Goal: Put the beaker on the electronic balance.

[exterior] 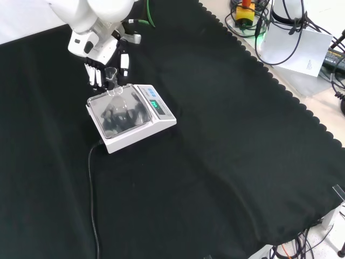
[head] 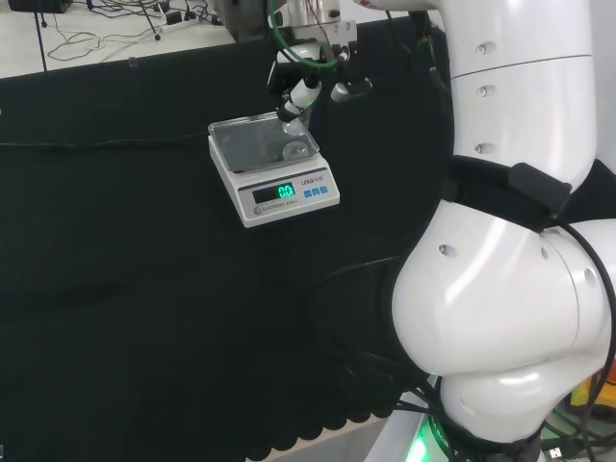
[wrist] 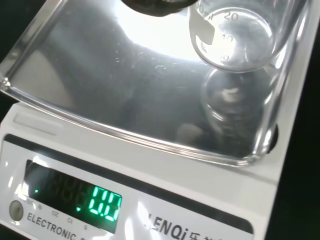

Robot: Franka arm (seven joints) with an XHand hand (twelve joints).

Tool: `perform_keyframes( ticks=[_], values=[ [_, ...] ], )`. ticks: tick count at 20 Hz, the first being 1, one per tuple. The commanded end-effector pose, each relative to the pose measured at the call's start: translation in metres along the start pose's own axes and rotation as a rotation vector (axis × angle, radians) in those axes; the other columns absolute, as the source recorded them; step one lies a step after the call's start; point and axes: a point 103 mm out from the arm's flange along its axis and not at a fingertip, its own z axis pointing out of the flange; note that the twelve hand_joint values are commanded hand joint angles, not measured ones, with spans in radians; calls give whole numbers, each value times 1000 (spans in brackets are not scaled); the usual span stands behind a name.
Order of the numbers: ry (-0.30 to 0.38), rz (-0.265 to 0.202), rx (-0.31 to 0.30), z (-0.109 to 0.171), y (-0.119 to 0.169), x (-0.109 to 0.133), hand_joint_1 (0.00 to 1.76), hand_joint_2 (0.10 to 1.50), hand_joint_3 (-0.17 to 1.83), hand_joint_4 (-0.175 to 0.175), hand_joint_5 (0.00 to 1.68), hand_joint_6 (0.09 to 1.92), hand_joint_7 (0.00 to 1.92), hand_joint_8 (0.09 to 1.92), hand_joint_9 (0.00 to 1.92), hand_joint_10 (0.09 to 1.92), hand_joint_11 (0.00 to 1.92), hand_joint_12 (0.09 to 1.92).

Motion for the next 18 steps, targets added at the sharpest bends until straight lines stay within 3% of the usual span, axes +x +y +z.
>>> perform_keyframes(
  ticks=[1, 11, 18],
  values=[
    [-11, -32, -2, -4, 19, 17, 1136, 1176, -3, -175, 868, 1176, 845, 855, 1083, 734, 1104, 774],
    [-20, -57, 33, 3, 45, 37, 1137, 1175, -4, -175, 871, 1173, 848, 852, 1085, 731, 1106, 772],
    [-16, -62, 37, 8, 38, 32, 1137, 1175, -4, -175, 872, 1171, 850, 850, 1087, 729, 1108, 772]
  ],
)
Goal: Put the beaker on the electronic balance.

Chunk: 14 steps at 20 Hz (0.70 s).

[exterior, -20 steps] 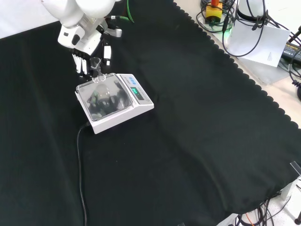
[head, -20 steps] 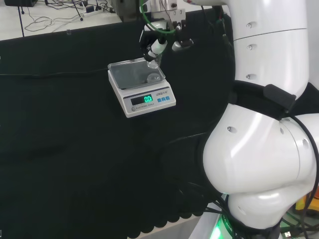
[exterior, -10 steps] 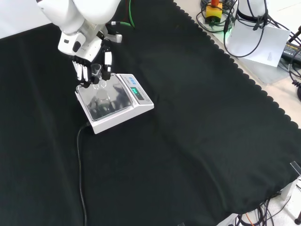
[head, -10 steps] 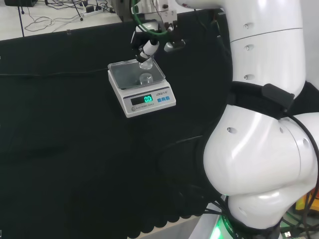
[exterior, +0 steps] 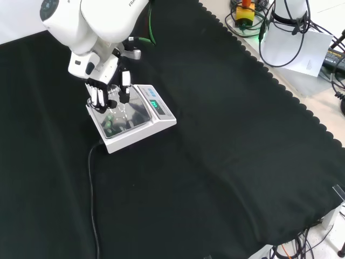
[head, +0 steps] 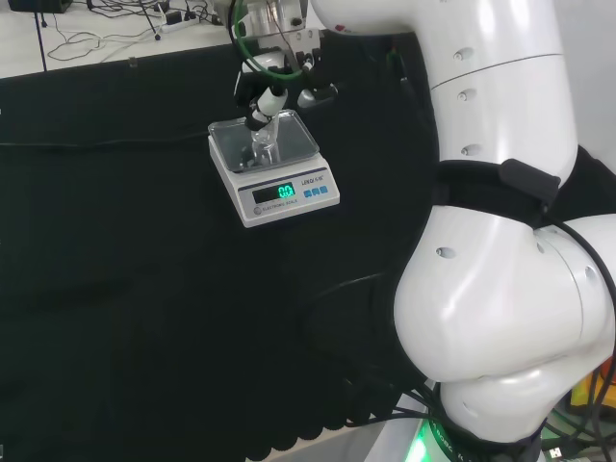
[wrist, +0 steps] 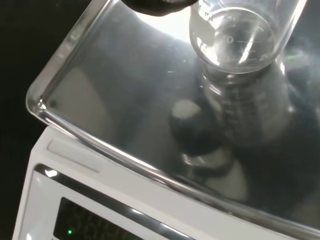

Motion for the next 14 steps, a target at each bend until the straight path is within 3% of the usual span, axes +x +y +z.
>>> perform_keyframes(
  ticks=[1, 11, 14],
  values=[
    [3, -1, 2, 2, -9, -5, 1137, 1175, -4, -175, 872, 1171, 850, 850, 1087, 729, 1108, 772],
    [-12, 1, 4, 6, -12, -2, 1137, 1174, -4, -175, 873, 1169, 852, 848, 1089, 727, 1110, 772],
    [-23, 7, 15, 6, -16, -1, 1137, 1162, -5, -175, 889, 1139, 814, 823, 1111, 662, 1199, 777]
  ],
)
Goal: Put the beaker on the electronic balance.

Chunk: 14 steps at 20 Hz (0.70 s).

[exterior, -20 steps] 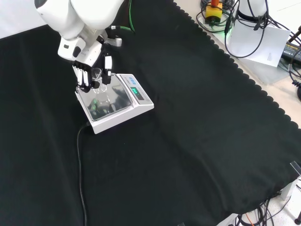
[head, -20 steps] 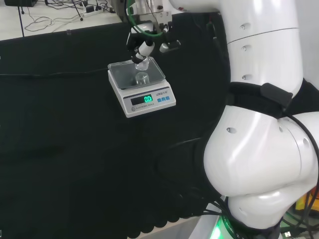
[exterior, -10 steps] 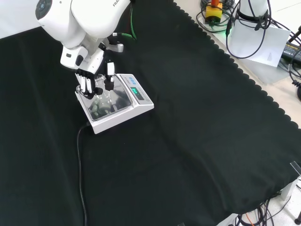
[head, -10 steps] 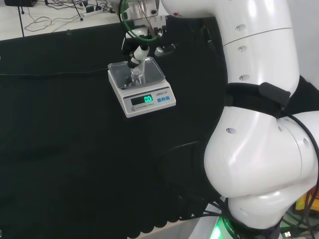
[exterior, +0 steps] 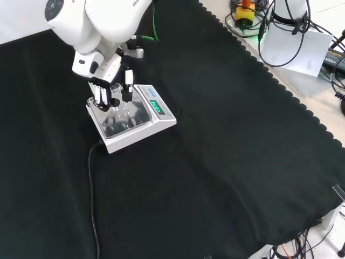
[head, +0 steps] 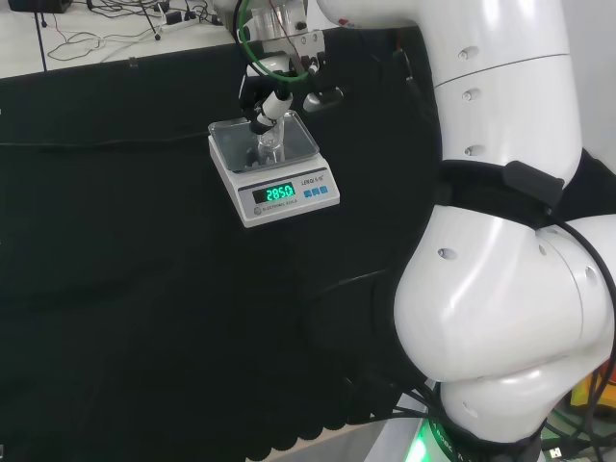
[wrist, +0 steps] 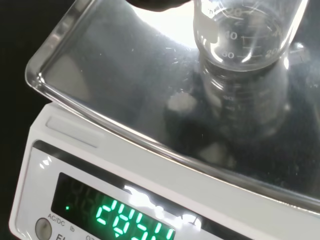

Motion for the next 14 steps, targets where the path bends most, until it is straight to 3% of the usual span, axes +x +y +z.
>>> perform_keyframes(
  ticks=[1, 4, 7, 13, 14],
  values=[
    [-34, 12, 6, -1, -7, 2, 1128, 1115, -37, -151, 842, 1029, 774, 803, 1119, 613, 1253, 773],
    [-62, 23, 18, 0, -10, 2, 1052, 1014, -153, -73, 694, 791, 629, 762, 1032, 529, 1249, 820],
    [-78, 29, 38, 0, -12, 3, 935, 932, -174, -14, 510, 717, 477, 734, 792, 612, 976, 1056],
    [-83, 36, 95, 4, -6, 8, 856, 875, -175, 8, 369, 609, 348, 705, 575, 723, 718, 1248],
    [-86, 37, 114, 4, -6, 8, 830, 860, -172, 13, 341, 570, 290, 690, 461, 731, 573, 1305]
  ],
)
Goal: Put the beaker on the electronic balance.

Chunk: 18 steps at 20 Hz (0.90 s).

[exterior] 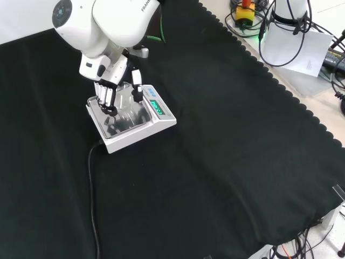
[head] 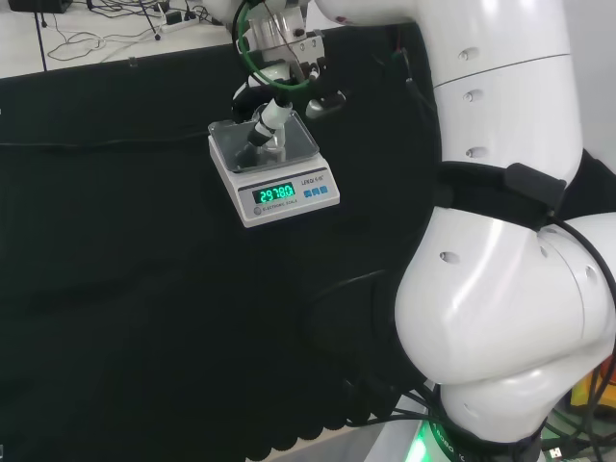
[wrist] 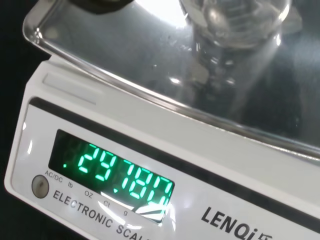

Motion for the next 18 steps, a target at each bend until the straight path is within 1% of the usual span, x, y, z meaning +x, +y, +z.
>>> perform_keyframes(
  ticks=[1, 2, 3, 4, 5, 6, 7, 8, 10, 12, 15, 18],
  values=[
    [-33, 15, 77, -8, 5, 1, 801, 845, -170, 22, 301, 503, 200, 669, 283, 765, 343, 1390],
    [-23, 10, 87, -9, 5, 0, 774, 831, -168, 30, 254, 435, 116, 620, 153, 670, 182, 1396],
    [-10, 7, 93, -10, 5, -1, 750, 817, -163, 37, 208, 356, 60, 532, 76, 469, 91, 1273],
    [2, 9, 103, -11, 4, -2, 719, 804, -154, 47, 142, 261, 36, 369, 36, 268, 43, 1023],
    [5, 12, 103, -13, 4, -3, 682, 787, -141, 57, 83, 152, 18, 209, 17, 139, 20, 666],
    [10, 15, 115, -15, 3, -3, 631, 768, -131, 67, 43, 87, 9, 108, 7, 87, 8, 368],
    [9, 22, 124, -17, 3, -4, 567, 749, -127, 75, 21, 87, 4, 87, 3, 87, 3, 188],
    [19, 24, 139, -18, 2, -5, 502, 733, -125, 82, 9, 87, 1, 87, 1, 87, 1, 91],
    [30, 24, 145, -20, 1, -7, 395, 700, -128, 91, 1, 87, 0, 87, 0, 87, 0, 87],
    [28, 30, 149, -22, -1, -9, 340, 674, -133, 95, 0, 87, 0, 87, 0, 87, 0, 87],
    [31, 33, 125, -26, -8, -10, 314, 652, -136, 97, 0, 87, 0, 87, 0, 87, 0, 87],
    [2, 54, 96, -41, -21, -12, 309, 644, -136, 98, 0, 87, 0, 87, 0, 87, 0, 87]
  ],
)
